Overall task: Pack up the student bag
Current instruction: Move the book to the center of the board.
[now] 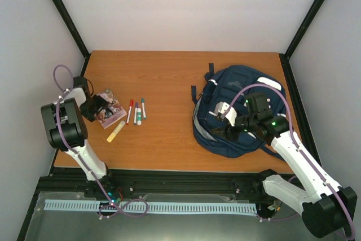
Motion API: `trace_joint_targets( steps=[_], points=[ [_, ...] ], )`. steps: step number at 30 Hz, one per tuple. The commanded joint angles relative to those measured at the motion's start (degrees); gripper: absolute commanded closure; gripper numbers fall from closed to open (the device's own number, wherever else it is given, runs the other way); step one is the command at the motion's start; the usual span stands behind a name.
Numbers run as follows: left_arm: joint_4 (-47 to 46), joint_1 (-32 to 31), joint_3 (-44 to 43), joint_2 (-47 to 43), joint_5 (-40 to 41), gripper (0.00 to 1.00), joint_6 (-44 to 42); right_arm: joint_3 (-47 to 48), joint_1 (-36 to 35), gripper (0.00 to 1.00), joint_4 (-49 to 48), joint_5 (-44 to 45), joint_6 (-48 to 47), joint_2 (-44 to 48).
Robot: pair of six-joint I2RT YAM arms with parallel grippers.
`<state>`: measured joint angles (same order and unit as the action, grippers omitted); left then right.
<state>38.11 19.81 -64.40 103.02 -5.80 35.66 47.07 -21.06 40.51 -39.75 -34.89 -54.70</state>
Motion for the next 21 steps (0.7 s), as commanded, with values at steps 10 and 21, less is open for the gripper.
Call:
trace_joint_targets(
  steps=[10,21],
  points=[
    [-5.22,-11.73,-1.58,4.50,-7.99,0.42,-7.16,-0.32,-0.47,0.45,-0.29,-1.60,-0.17,-3.83],
    [-1.32,-16.91,0.56,-2.25,1.15,0.36,0.94,0.42,-0.47,0.47,-0.17,-0.73,0.28,-7.21]
  ],
)
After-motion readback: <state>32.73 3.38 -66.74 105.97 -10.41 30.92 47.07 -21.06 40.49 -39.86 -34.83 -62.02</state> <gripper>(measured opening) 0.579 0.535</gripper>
